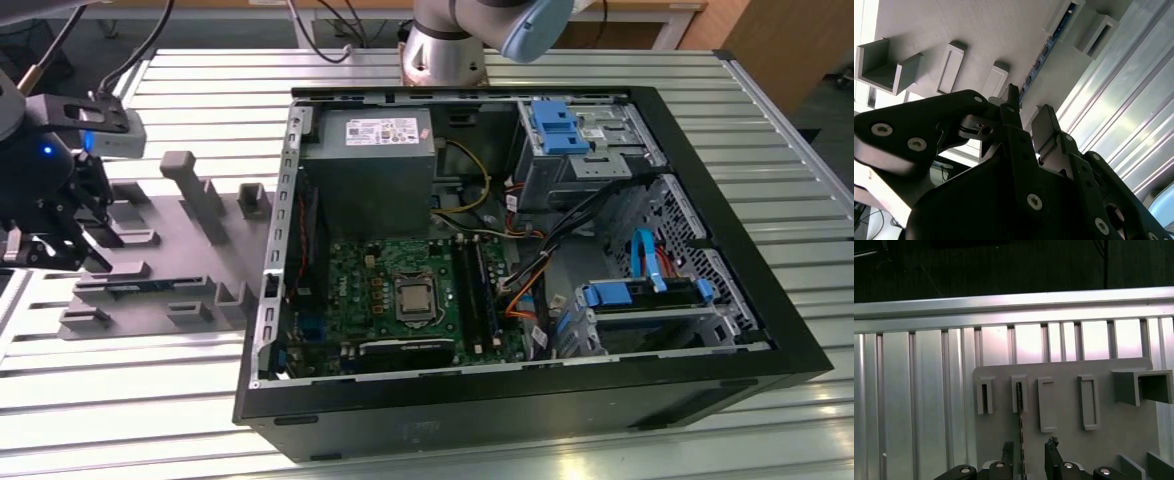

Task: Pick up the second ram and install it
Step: 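Pick up the second ram and move it above second insertion slot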

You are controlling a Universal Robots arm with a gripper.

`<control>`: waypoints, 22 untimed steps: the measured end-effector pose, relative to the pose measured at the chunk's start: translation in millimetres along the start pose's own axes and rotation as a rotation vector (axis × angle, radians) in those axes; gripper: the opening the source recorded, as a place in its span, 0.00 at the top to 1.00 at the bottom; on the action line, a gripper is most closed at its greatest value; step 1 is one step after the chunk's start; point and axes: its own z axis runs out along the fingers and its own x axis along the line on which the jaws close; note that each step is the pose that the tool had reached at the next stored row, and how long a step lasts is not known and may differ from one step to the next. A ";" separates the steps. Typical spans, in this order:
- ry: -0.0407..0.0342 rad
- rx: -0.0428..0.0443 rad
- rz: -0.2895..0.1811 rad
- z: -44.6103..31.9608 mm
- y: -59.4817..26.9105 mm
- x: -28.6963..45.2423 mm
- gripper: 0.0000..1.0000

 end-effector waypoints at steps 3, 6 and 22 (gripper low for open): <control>0.0001 -0.0001 0.000 2.3 -0.2 0.1 0.62; 0.0001 -0.0002 0.000 2.4 -0.2 0.1 0.62; 0.0001 -0.0001 0.000 4.5 -0.4 2.4 0.62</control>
